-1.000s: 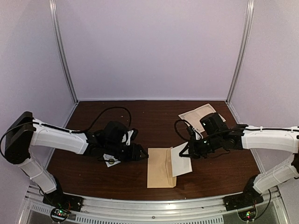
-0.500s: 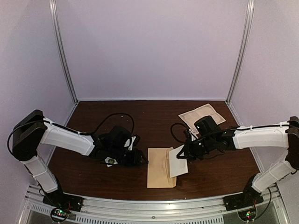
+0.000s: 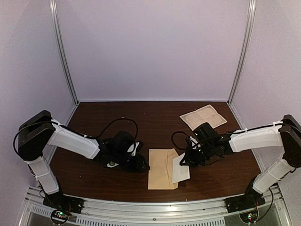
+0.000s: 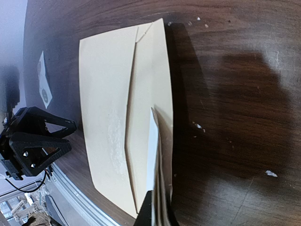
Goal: Place the letter into the envelope and seal it
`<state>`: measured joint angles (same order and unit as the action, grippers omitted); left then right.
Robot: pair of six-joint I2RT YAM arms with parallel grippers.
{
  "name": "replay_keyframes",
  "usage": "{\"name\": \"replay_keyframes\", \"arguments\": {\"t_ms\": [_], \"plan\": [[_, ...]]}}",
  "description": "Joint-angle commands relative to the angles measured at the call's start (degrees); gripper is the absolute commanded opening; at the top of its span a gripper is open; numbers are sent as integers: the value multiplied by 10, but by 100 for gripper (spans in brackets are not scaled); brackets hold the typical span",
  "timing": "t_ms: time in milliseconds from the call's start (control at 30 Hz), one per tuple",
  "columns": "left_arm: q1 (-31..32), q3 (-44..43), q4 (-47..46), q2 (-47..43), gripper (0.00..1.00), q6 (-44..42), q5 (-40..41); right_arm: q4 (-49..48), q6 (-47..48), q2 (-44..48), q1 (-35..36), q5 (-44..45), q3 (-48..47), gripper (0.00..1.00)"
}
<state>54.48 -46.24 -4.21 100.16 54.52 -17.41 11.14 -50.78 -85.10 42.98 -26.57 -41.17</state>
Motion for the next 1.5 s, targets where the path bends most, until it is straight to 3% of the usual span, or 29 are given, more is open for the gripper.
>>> {"name": "replay_keyframes", "arguments": {"t_ms": [0,833,1467], "plan": [[15,-14,-25,20,41,1,-10,-11,6,-16,-2,19,13,0],[22,-25,-31,44,30,2,-19,-82,-10,-50,-2,-8,32,0],[23,-32,-33,52,29,1,-28,-110,-18,-90,10,-24,19,0]]}}
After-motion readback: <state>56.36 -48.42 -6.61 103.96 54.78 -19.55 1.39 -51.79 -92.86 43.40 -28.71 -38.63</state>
